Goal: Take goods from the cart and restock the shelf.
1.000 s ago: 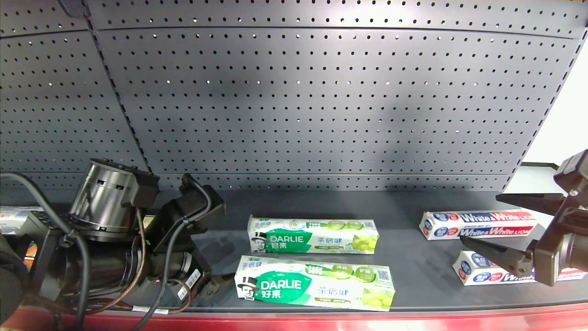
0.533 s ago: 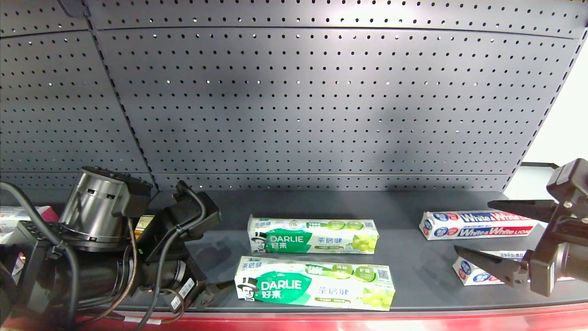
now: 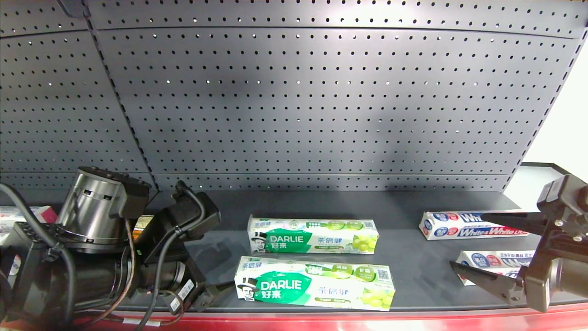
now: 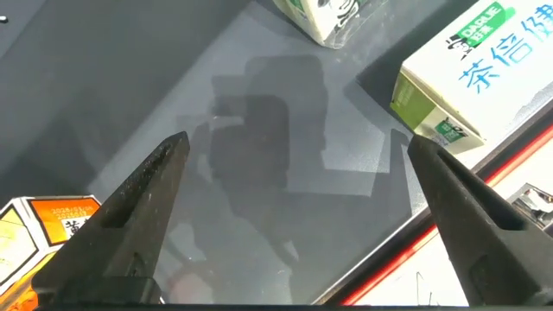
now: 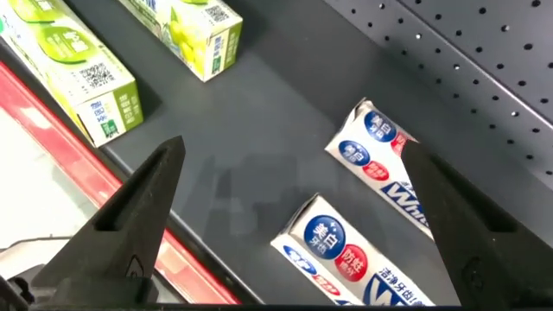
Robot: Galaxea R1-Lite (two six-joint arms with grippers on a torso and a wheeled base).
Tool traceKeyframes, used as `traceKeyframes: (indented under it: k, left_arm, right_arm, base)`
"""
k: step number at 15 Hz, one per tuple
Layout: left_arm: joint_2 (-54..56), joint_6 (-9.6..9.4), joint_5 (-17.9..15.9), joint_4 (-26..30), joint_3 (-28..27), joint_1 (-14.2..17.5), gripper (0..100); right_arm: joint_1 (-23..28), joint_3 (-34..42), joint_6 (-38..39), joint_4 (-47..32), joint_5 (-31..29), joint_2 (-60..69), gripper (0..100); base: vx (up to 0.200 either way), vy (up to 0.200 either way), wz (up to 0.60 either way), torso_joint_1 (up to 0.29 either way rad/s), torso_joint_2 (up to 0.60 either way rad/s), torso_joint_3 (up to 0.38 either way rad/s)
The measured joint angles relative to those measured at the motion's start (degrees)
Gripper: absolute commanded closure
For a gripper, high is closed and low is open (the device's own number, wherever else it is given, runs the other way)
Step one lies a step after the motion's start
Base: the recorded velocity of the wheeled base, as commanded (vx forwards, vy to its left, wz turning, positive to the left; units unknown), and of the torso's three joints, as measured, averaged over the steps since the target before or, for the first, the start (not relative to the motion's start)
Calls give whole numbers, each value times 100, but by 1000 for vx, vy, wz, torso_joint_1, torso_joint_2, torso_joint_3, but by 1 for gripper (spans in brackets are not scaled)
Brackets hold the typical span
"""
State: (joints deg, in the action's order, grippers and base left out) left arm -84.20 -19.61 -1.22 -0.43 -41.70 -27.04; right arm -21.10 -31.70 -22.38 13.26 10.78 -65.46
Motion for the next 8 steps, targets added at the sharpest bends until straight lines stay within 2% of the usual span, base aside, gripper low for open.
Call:
traceKeyframes:
  k: [8]
  left_arm:
    - [41, 0, -1, 0, 72, -68, 0]
  right_arm:
    - [40, 80, 0, 4, 0, 15, 0]
  base:
    - [0, 0, 0, 0, 0, 0]
